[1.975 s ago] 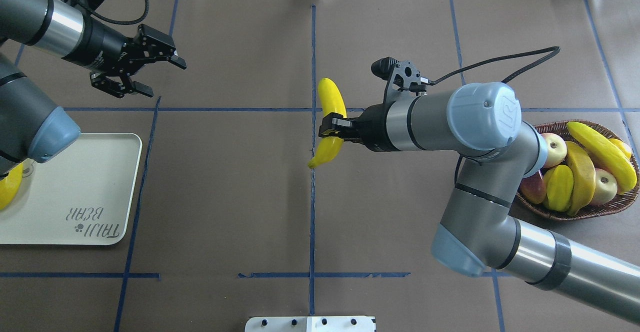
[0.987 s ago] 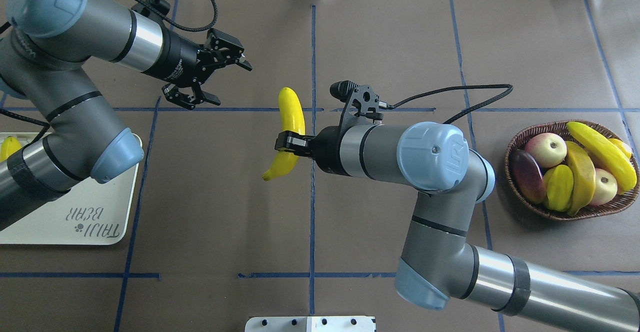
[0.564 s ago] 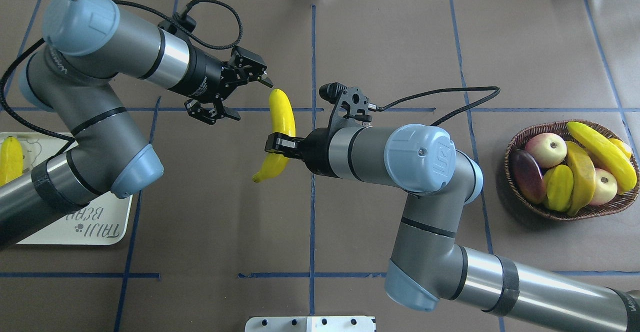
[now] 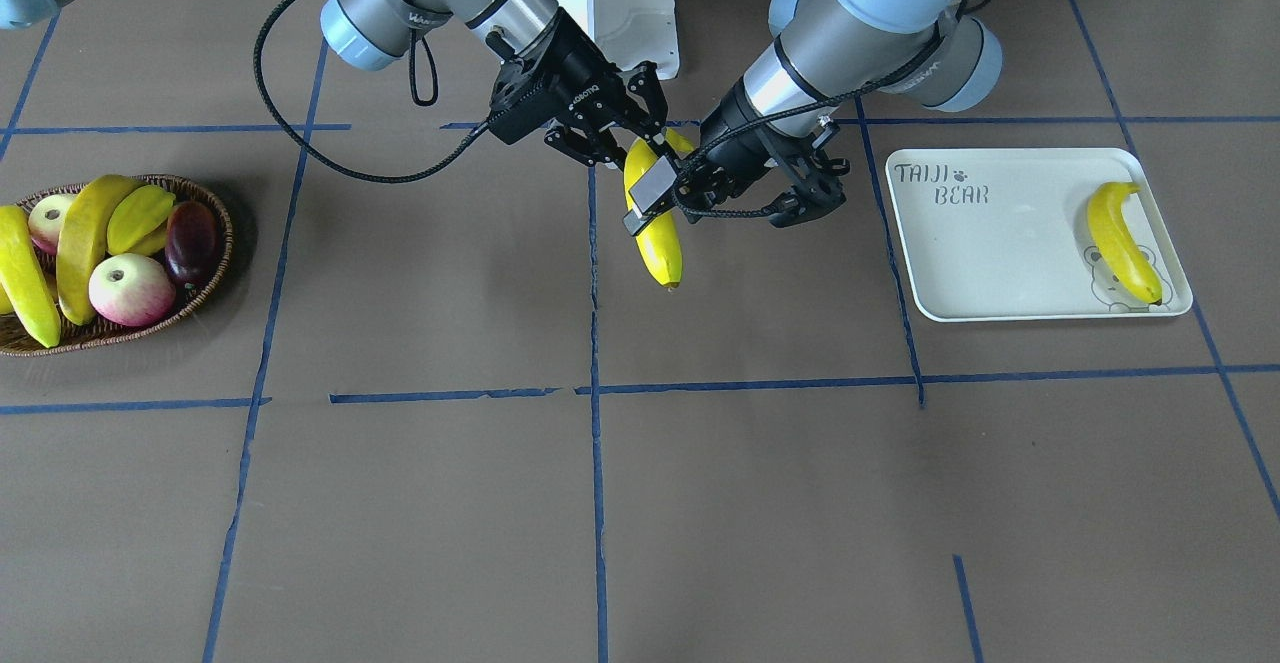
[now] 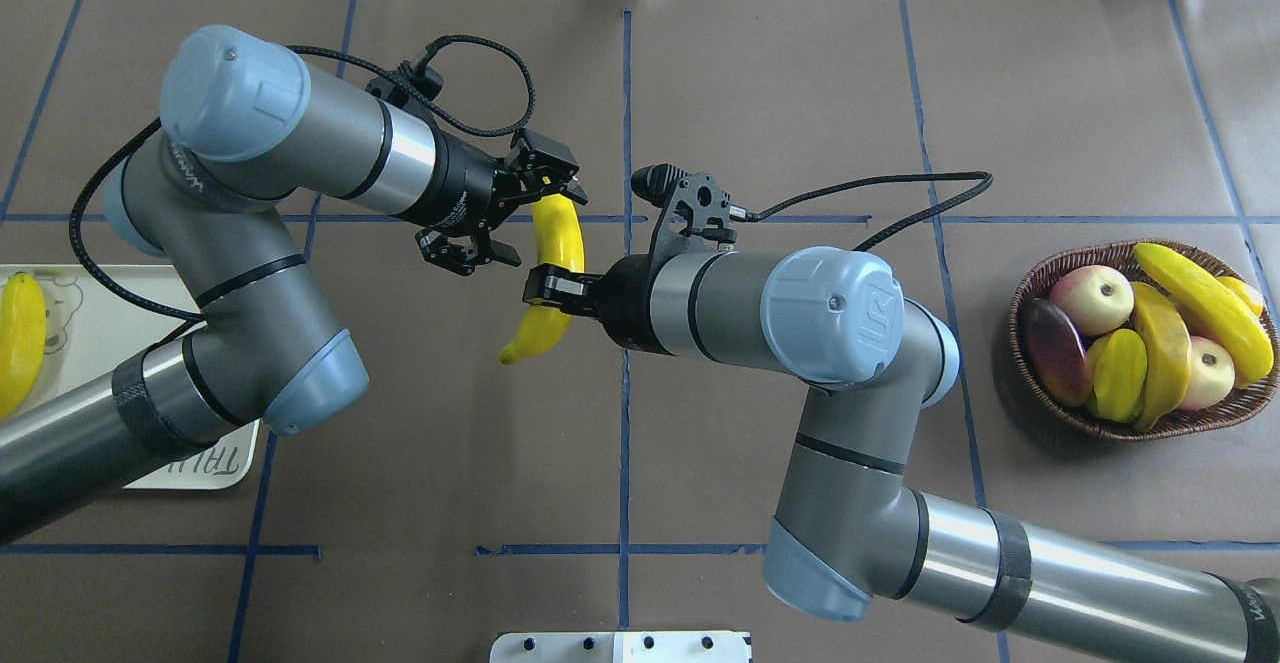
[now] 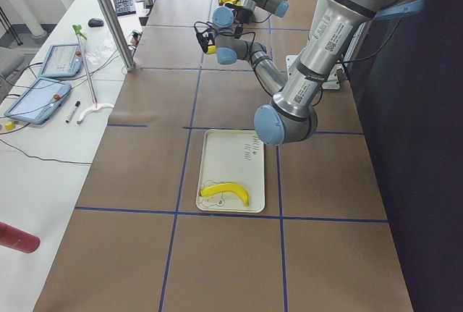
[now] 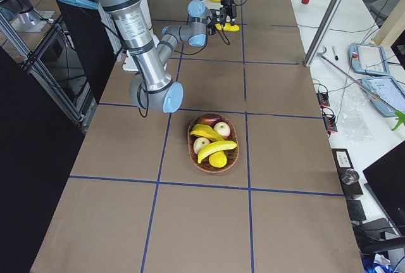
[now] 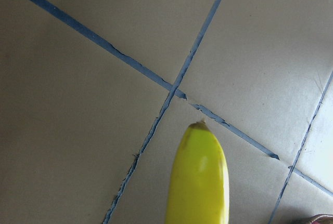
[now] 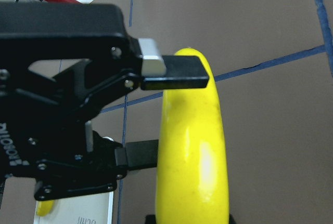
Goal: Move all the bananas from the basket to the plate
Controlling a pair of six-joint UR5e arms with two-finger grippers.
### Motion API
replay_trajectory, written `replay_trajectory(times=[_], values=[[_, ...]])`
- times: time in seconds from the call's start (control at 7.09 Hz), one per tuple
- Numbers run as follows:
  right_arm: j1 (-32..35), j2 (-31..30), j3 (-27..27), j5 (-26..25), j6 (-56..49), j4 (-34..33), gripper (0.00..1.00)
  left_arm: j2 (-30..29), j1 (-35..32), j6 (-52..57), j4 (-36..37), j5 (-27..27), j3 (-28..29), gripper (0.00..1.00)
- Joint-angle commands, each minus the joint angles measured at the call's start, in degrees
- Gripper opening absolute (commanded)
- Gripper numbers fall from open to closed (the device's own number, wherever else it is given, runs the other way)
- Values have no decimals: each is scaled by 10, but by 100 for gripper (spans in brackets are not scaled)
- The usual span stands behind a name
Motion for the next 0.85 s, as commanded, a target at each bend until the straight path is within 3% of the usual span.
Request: replay_trajectory(times=[0.0,0.28,0.71], values=[[-2,0,2,0,0,2,19,-2,0,0,0,1,5,80],[-2,2,3,0,0,2,19,-3,0,1,0,1,5,66],[-5,1,3,0,0,9,19,-3,-1,1,-1,1,5,59]])
